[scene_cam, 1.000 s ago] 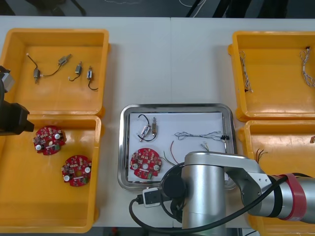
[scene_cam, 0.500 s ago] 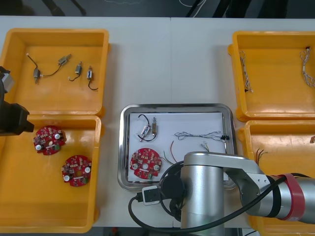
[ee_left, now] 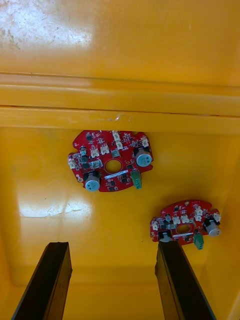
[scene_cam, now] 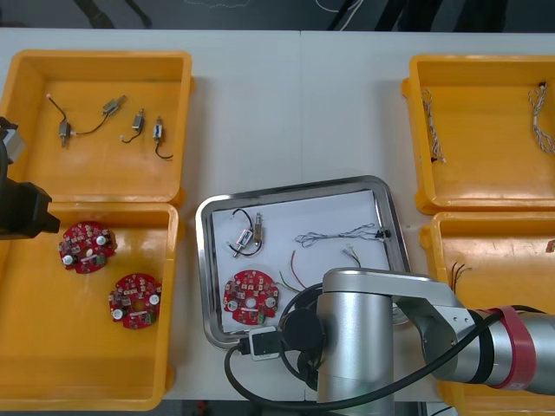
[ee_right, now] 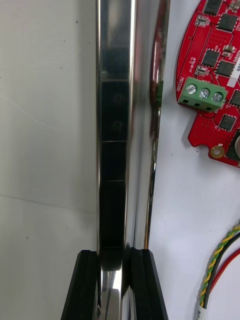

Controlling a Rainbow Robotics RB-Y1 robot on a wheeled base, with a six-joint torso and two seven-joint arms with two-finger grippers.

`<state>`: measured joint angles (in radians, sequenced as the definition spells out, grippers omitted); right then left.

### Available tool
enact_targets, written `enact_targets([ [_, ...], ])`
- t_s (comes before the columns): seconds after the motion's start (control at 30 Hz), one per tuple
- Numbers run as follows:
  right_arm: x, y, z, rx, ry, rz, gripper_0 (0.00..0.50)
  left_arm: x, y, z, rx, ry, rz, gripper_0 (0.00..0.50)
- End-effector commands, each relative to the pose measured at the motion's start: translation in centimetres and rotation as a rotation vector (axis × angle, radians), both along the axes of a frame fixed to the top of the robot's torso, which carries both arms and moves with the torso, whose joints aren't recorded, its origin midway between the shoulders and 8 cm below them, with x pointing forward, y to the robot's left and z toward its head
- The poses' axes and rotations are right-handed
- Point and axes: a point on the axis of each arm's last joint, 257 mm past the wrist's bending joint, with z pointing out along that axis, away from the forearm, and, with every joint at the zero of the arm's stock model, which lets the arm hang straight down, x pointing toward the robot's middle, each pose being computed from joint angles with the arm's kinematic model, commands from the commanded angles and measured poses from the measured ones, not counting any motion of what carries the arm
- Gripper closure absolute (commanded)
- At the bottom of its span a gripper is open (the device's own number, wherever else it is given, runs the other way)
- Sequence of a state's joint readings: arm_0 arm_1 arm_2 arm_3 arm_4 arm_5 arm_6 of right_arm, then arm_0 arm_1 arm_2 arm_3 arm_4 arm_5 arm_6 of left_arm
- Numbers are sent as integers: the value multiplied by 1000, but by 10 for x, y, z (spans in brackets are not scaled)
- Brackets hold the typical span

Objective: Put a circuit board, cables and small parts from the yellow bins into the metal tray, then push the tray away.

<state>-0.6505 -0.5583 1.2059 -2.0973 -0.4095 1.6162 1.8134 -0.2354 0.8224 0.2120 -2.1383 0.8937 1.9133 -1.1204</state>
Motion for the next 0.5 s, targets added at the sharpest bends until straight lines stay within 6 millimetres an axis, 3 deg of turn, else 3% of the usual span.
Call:
enact_targets([
  [0.03,-3,13,5,34,-8,-10,500,-3,18,15,93,-26,-69,0],
  [0.5,25,6,27,40,-9,-50,500,-3,18,15,93,-26,-69,0],
])
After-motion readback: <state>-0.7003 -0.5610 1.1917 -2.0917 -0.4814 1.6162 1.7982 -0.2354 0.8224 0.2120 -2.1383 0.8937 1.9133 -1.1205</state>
